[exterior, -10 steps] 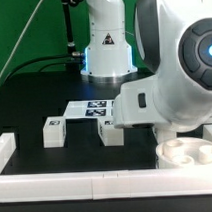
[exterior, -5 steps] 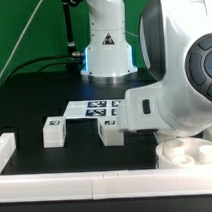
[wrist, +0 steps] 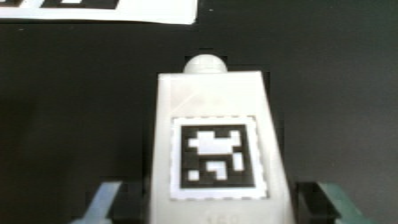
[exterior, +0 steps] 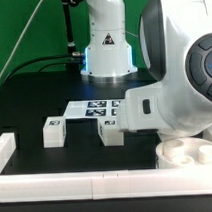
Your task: Assemble stool
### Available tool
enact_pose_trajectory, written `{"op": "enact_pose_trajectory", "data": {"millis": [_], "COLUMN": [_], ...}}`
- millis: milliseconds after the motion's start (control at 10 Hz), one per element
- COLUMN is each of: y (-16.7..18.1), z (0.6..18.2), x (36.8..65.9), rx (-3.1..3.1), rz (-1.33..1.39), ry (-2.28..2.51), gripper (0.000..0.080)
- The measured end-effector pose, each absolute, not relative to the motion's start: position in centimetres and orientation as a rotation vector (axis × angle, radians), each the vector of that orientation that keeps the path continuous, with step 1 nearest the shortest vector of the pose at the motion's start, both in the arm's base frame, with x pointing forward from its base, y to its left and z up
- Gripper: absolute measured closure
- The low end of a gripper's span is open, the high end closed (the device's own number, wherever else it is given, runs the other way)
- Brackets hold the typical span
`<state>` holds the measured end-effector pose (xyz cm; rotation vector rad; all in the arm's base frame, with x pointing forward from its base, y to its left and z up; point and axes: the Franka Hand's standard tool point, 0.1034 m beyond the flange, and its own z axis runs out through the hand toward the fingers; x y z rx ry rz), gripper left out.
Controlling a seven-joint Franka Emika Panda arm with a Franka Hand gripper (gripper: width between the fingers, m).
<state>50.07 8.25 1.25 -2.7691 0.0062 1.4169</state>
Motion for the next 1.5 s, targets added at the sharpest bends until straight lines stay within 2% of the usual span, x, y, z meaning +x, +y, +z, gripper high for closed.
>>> {"op": "enact_pose_trajectory", "data": {"millis": [300,400,500,600,900,1100,1200,1300,1400,1500], "y": [8.3,8.2,8.0,8.0,8.2,8.3,8.6,9.3,9.6,9.4], "z": [1.6,3.6,6.6,8.8,8.7,8.7,11.1,14.3,15.0,14.4], "x": [50.3,51.3,52.7,53.3,54.1,55.6,56.5,58.1,58.3,58.8], "rx": [-2.772,-2.764,-2.781,-2.799,-2.830,-2.924,-2.975,-3.022,-3.034,-3.050], "rz": [1.408,1.367,1.285,1.235,1.158,0.887,0.733,0.533,0.406,0.283], "ry": [0.000,-0.086,-0.138,-0.160,-0.161,-0.200,-0.254,-0.343,-0.344,-0.335], "gripper": [0.0465,0.0463,0.0463,0.0463,0.0463,0.0463,0.0463,0.0463,0.0463,0.0463]}}
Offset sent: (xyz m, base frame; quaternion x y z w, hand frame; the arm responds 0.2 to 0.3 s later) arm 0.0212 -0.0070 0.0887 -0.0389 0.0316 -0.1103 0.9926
